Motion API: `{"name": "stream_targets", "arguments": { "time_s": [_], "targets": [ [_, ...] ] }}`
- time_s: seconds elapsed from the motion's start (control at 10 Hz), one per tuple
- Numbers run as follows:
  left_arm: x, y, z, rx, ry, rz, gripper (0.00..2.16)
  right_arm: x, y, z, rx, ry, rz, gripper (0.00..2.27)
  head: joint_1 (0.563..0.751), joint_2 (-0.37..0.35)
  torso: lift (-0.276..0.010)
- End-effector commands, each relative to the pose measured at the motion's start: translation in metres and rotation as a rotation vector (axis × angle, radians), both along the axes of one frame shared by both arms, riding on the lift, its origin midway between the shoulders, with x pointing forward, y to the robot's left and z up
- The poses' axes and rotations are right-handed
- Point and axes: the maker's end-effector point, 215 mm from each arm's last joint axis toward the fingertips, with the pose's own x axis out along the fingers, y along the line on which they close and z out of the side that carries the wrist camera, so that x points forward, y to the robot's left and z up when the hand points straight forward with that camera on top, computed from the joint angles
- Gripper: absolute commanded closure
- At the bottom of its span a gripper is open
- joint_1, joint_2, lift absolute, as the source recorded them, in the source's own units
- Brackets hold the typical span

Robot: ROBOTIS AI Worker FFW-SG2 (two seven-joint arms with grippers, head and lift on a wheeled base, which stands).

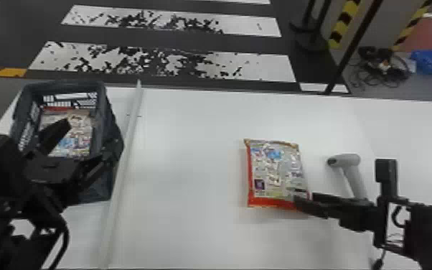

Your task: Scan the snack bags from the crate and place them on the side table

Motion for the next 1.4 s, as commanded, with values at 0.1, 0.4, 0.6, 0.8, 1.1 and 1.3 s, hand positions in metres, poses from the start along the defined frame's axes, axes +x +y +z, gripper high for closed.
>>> {"name": "stream_targets", "arguments": {
  "time_s": [0.1, 0.4, 0.6, 0.8, 1.1, 1.3],
  "targets": [
    [-0.001, -0.001, 0.001, -0.004, -0.001, 0.0, 0.1, -0.001, 0.01, -0.005, -0.009, 0.001, 0.03, 0.11, 0.695, -0.062, -0.094],
    [-0.003, -0.002, 0.003, -0.008, -0.003, -0.002, 0.1, 0.001, 0.019, -0.016, -0.072, -0.017, 0.077, 1.61, 0.695, -0.05, -0.094],
    [-0.005, -0.002, 0.003, -0.009, -0.003, -0.002, 0.1, 0.008, 0.027, -0.013, -0.123, -0.095, 0.121, 2.24, 0.695, -0.041, -0.094],
    [-0.006, -0.002, 0.004, -0.009, -0.003, -0.002, 0.1, 0.009, 0.027, -0.005, -0.139, -0.159, 0.135, 2.24, 0.695, -0.031, -0.094],
    [-0.008, -0.002, 0.009, -0.008, -0.011, -0.003, 0.11, 0.02, -0.006, 0.048, -0.051, -0.25, -0.008, 2.24, 0.695, -0.042, -0.094],
    [-0.009, -0.003, 0.012, -0.008, -0.015, -0.005, 0.11, 0.028, -0.069, 0.085, -0.027, -0.297, -0.185, 2.24, 0.695, -0.077, -0.094]
  ]
}}
